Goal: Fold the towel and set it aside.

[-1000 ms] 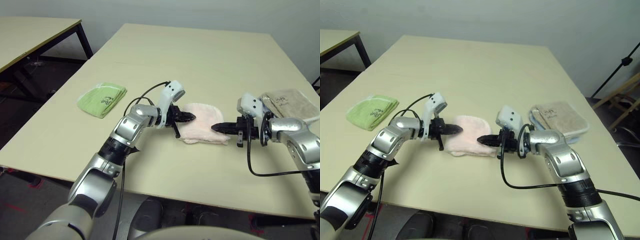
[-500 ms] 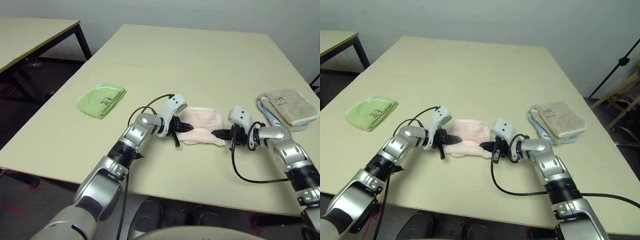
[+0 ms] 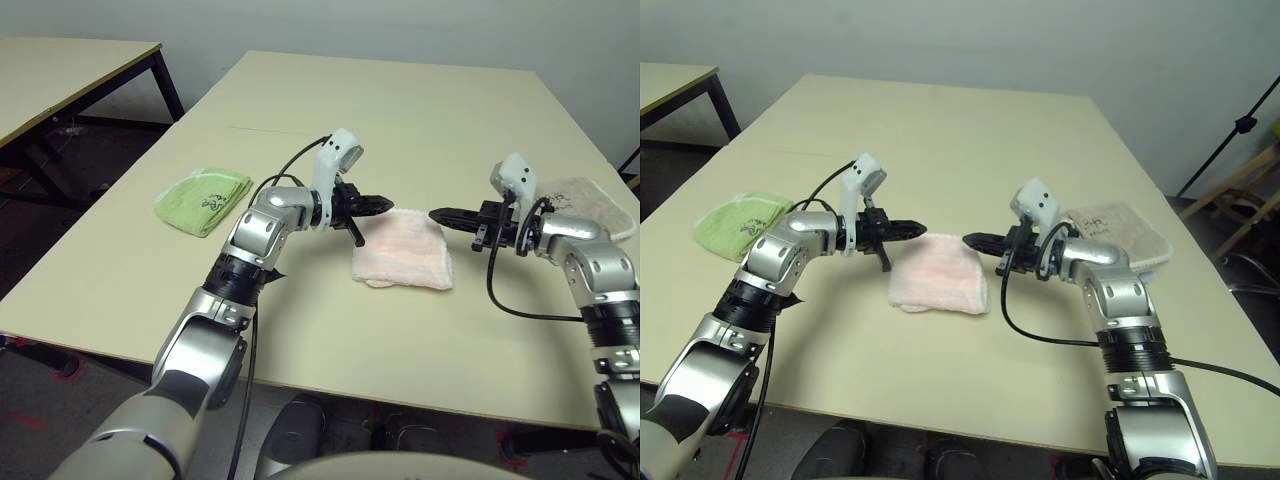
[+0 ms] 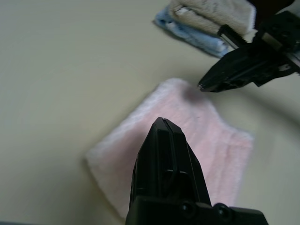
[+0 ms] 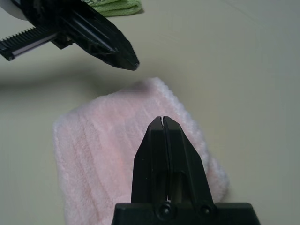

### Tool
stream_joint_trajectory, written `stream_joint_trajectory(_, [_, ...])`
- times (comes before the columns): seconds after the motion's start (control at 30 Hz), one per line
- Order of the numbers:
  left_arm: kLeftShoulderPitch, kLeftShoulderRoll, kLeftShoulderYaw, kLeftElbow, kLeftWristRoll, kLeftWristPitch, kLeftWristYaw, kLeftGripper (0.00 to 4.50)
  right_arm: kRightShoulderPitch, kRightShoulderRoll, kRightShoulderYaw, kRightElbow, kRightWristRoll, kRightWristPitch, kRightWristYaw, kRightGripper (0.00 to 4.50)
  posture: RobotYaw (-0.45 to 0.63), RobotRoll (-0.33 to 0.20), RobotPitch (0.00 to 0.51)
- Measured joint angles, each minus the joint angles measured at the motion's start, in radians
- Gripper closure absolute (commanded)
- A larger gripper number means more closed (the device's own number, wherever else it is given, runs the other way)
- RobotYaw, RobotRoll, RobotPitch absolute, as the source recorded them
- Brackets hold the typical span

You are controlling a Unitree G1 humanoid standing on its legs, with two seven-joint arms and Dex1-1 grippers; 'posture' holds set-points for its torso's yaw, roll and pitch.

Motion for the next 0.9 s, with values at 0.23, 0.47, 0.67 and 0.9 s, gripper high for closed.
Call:
stream_joint_trajectory(0.23, [0.0, -0.042, -0.013, 0.131, 0.057, -0.107, 0.048, 4.49, 0.006, 0.052, 0.033, 0.046, -0.069, -0.075, -0.056, 4.47, 0.17, 0.0, 0.029])
stream_joint_trajectory(0.47, [0.018, -0.074, -0.045, 0.22, 0.133, -0.226, 0.086, 4.49, 0.009, 0.092, 0.044, 0.157, -0.13, -0.161, -0.119, 4.47, 0.16, 0.0, 0.032])
stream_joint_trajectory(0.67, [0.054, -0.085, -0.047, 0.28, 0.159, -0.277, 0.101, 4.49, 0.009, 0.124, 0.058, 0.242, -0.172, -0.216, -0.166, 4.47, 0.17, 0.0, 0.032])
stream_joint_trajectory(0.9, [0.054, -0.087, -0.033, 0.309, 0.178, -0.311, 0.101, 4.49, 0.009, 0.135, 0.057, 0.263, -0.172, -0.231, -0.158, 4.47, 0.16, 0.0, 0.033])
